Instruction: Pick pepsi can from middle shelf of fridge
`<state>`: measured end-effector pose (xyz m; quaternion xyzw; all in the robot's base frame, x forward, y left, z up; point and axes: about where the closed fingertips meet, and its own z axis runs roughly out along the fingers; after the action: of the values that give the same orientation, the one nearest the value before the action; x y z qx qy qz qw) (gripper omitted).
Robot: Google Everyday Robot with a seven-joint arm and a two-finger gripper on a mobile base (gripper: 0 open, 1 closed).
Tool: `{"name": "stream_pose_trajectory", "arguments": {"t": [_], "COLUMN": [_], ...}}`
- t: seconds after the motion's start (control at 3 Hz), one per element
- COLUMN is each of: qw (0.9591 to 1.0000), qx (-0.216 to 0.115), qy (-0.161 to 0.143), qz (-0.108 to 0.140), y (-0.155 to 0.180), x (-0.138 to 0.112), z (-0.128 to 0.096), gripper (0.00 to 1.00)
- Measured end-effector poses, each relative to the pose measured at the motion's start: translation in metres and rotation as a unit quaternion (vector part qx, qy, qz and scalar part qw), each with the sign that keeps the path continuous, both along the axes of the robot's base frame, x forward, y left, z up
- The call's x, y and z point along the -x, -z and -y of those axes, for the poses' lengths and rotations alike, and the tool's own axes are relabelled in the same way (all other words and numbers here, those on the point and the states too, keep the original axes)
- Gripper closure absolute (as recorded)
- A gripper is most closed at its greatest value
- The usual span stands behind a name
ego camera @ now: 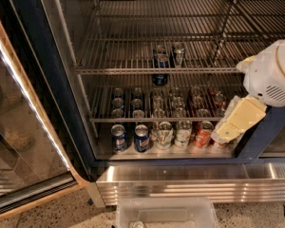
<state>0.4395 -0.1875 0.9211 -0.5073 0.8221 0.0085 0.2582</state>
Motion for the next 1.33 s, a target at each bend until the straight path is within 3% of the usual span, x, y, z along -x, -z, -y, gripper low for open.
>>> {"name": "stream_pose_trajectory", "arguments": {"t": [0.67,1.0,1.33], "qw": [0.9999,0.9973,0.9874], "qx": [-0.016,-0.070,-0.144], "qy": [0.003,0.016,0.045], "qz": [0.005,0.018,0.048], "y": [0.004,0.023,0.047], "x": [-0.002,-0.001,-0.003], "z": [-0.006,-0.018,-0.025], "gripper": [0.00,0.00,0.00]}}
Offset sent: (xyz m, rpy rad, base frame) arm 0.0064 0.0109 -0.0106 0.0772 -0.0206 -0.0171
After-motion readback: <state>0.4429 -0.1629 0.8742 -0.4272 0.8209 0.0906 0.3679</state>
